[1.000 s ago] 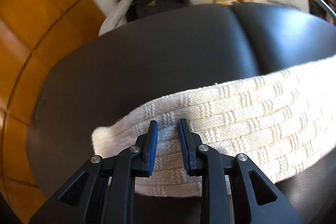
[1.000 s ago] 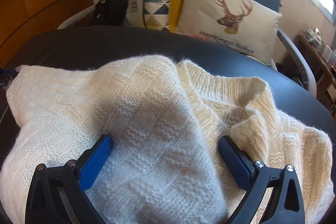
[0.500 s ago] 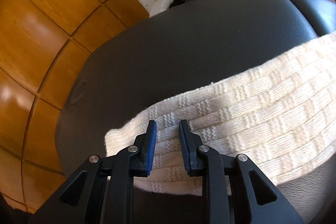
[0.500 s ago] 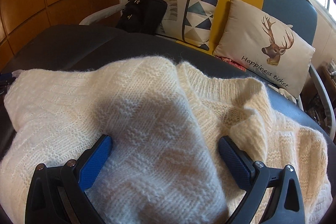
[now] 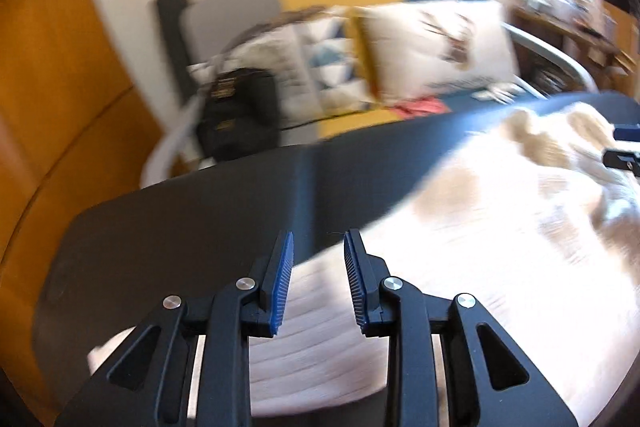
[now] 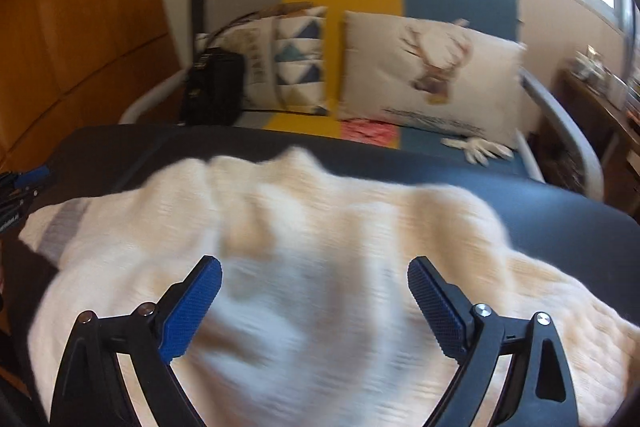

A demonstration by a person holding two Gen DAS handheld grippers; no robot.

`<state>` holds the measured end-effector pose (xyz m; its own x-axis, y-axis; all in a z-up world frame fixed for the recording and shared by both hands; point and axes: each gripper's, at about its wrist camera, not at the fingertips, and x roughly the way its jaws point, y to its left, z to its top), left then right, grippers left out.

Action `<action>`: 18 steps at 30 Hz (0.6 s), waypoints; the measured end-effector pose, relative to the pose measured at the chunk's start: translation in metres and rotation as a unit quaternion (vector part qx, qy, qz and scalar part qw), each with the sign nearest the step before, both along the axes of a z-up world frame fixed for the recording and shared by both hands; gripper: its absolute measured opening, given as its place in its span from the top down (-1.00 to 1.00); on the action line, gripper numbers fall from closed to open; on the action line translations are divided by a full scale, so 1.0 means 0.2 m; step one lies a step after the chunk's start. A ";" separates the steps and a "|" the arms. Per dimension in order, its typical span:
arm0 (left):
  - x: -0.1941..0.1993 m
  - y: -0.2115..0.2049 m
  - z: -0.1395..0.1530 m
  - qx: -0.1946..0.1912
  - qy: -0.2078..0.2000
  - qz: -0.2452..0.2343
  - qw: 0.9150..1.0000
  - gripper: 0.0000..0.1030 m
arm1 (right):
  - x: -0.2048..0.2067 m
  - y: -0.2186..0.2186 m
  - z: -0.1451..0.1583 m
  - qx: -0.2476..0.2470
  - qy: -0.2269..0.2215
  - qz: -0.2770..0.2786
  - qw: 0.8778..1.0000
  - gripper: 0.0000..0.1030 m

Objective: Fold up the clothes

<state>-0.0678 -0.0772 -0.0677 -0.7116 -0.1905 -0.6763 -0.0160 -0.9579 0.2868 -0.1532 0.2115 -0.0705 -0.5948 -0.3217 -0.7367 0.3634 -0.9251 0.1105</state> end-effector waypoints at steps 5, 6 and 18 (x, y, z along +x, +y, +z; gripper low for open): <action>-0.35 0.24 -0.12 0.012 -0.056 -0.044 0.997 0.44 | -0.07 0.09 -0.04 0.035 -0.008 -0.013 0.999 -0.85; -0.40 0.28 -0.15 0.011 -0.070 -0.046 0.996 0.44 | -0.10 0.07 -0.04 0.041 -0.008 -0.006 0.999 -0.84; -0.55 0.01 -0.26 0.135 -0.085 0.038 0.986 -0.83 | -0.30 0.24 -0.23 0.073 -0.034 -0.055 0.995 -0.86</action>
